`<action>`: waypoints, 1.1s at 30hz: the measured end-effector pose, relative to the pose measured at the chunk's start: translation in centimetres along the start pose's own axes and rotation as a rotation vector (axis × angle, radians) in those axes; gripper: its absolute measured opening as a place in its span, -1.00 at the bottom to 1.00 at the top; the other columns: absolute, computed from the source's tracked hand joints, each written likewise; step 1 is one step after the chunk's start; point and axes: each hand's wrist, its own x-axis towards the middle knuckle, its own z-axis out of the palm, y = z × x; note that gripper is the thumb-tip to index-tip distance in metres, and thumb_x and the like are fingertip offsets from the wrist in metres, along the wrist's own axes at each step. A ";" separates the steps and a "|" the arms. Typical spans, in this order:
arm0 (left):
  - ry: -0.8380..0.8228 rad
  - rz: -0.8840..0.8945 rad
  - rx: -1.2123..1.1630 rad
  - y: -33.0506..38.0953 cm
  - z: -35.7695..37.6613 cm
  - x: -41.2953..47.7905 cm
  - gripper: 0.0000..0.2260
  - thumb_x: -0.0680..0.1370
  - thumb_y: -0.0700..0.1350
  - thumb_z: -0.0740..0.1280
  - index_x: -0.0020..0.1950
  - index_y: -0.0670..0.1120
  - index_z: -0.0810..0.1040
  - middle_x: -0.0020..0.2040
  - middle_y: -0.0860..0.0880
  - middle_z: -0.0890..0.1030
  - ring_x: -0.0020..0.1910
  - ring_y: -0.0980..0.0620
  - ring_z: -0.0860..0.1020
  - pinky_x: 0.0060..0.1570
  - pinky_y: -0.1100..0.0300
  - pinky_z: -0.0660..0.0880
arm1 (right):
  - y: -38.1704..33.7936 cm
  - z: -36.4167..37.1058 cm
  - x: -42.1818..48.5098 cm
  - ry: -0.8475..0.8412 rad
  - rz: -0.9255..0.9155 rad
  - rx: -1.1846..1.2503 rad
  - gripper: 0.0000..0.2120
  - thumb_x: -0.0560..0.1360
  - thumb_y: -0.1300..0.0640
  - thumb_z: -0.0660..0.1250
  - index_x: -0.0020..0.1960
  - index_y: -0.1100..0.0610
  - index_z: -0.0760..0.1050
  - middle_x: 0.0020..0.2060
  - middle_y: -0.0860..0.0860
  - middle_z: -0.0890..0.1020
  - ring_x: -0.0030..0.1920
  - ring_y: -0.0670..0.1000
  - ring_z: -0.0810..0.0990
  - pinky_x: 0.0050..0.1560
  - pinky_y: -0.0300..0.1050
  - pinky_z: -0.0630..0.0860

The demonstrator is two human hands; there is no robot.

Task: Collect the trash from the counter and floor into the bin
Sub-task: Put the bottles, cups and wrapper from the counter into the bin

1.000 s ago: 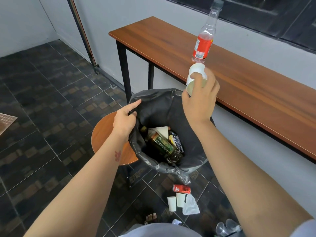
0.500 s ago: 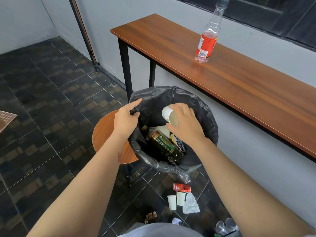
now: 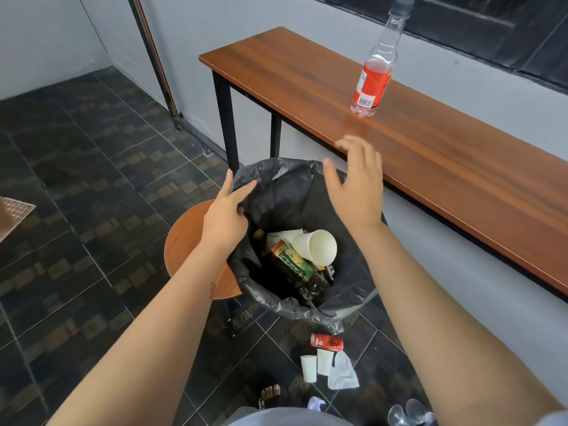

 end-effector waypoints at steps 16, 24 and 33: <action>-0.077 -0.044 0.081 -0.2 -0.2 0.6 -0.33 0.54 -0.45 0.15 0.49 0.18 0.32 0.62 0.00 -0.09 0.13 -0.14 0.56 -0.43 0.30 0.34 | 4.0 3.1 11.5 0.075 0.451 0.038 -0.22 0.48 0.02 0.43 0.54 0.15 0.10 0.47 0.15 0.30 0.43 0.14 0.36 0.40 0.05 0.36; -0.064 -0.069 0.096 -0.2 0.0 1.0 -0.35 0.57 -0.43 0.13 0.49 0.21 0.31 0.61 0.03 0.03 -0.37 0.14 0.47 -0.47 0.34 0.34 | 6.3 5.1 14.4 -0.032 0.631 0.217 -0.24 0.45 -0.03 0.45 0.49 0.07 0.12 0.31 -0.02 0.51 0.24 0.03 0.56 0.20 -0.08 0.44; -0.031 -0.074 0.103 0.2 0.2 0.9 -0.38 0.59 -0.38 0.06 0.50 0.20 0.30 0.54 -0.08 0.24 0.30 -0.17 0.47 -0.11 0.22 0.41 | 2.0 2.1 9.8 -0.067 0.523 0.208 -0.46 0.26 -0.03 0.45 0.15 0.06 0.32 0.03 -0.03 0.53 0.01 0.03 0.56 0.03 0.05 0.56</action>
